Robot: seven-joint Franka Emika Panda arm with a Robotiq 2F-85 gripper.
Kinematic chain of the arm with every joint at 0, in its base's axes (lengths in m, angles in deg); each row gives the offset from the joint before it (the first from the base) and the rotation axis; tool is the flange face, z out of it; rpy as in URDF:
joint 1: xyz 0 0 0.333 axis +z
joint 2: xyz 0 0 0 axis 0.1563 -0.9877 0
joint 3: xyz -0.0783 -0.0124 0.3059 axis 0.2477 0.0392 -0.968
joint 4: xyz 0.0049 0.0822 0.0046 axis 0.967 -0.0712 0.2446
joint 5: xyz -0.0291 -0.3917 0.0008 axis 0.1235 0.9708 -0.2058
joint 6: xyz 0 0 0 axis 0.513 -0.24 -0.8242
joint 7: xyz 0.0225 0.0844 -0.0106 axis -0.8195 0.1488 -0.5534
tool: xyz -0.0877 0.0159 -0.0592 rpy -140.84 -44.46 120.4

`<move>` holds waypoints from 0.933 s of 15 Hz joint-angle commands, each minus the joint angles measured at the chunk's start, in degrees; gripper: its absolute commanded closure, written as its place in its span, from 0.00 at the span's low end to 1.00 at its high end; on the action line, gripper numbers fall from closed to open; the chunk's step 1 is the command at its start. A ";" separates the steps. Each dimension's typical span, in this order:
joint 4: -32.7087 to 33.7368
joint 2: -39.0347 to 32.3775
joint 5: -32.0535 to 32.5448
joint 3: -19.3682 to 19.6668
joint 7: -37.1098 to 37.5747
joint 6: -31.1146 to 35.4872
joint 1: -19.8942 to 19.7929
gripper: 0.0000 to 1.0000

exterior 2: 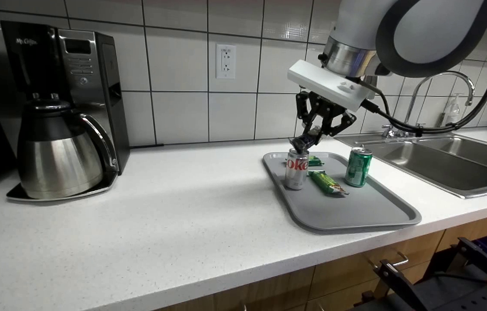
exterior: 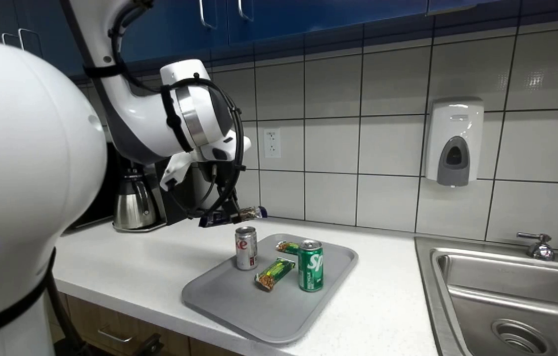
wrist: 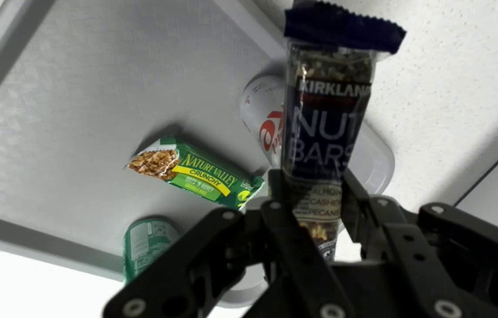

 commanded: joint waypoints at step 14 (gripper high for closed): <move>5.75 -6.16 -6.37 -0.79 -14.57 -0.81 10.19 0.92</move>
